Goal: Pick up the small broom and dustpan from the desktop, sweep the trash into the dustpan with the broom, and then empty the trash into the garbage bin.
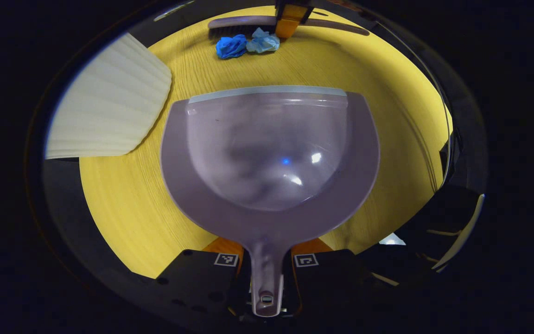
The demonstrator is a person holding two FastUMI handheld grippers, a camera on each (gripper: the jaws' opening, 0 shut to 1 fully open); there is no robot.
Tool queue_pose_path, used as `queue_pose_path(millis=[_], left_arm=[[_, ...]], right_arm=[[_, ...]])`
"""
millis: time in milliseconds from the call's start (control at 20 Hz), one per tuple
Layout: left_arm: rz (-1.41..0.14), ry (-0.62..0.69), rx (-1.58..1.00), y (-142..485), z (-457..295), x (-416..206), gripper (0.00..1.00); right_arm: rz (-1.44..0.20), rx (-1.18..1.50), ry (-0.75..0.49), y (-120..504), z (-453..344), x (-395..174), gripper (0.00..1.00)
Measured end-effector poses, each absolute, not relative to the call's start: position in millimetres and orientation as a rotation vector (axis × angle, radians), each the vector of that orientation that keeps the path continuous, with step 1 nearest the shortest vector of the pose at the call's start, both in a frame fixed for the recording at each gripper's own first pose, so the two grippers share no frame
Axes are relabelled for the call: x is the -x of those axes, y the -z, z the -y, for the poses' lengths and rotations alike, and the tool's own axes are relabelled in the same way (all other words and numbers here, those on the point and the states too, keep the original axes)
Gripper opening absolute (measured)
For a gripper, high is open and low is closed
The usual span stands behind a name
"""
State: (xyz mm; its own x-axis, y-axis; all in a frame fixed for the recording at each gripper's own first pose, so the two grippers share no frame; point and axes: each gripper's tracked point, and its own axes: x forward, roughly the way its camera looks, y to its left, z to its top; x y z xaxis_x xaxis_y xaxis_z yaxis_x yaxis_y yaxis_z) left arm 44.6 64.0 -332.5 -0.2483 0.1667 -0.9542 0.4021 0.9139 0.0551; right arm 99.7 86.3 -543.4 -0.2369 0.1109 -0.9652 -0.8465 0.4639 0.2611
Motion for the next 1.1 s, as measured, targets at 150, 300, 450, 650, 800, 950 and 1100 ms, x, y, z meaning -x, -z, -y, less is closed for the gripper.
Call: queue_pose_path(millis=[150, 300, 450, 650, 800, 950, 1100], left_arm=[[-1.83, 0.246, -0.44, 334, -68, -44, 0.28], [-1.833, 0.26, -0.467, 330, -72, -43, 0.27], [-1.833, 0.27, -0.482, 330, -73, -42, 0.27], [-1.824, 0.286, -0.495, 330, -74, -41, 0.27], [-1.817, 0.303, -0.541, 330, -78, -39, 0.28], [-1.783, 0.283, -0.52, 331, -74, -42, 0.27], [-1.708, 0.268, -0.498, 335, -71, -49, 0.29]], right_arm=[[-1.542, 0.712, -1.169, 534, -89, -81, 0.27], [-1.562, 0.772, -1.309, 521, -86, -50, 0.27], [-1.655, 0.691, -1.417, 502, -90, -12, 0.28], [-1.869, 0.352, -1.486, 474, -108, 43, 0.28], [-1.841, 0.292, -1.477, 473, -117, 58, 0.28], [-1.763, 0.167, -1.384, 463, -117, 37, 0.28], [-1.627, 0.037, -1.29, 436, -113, 14, 0.28]])
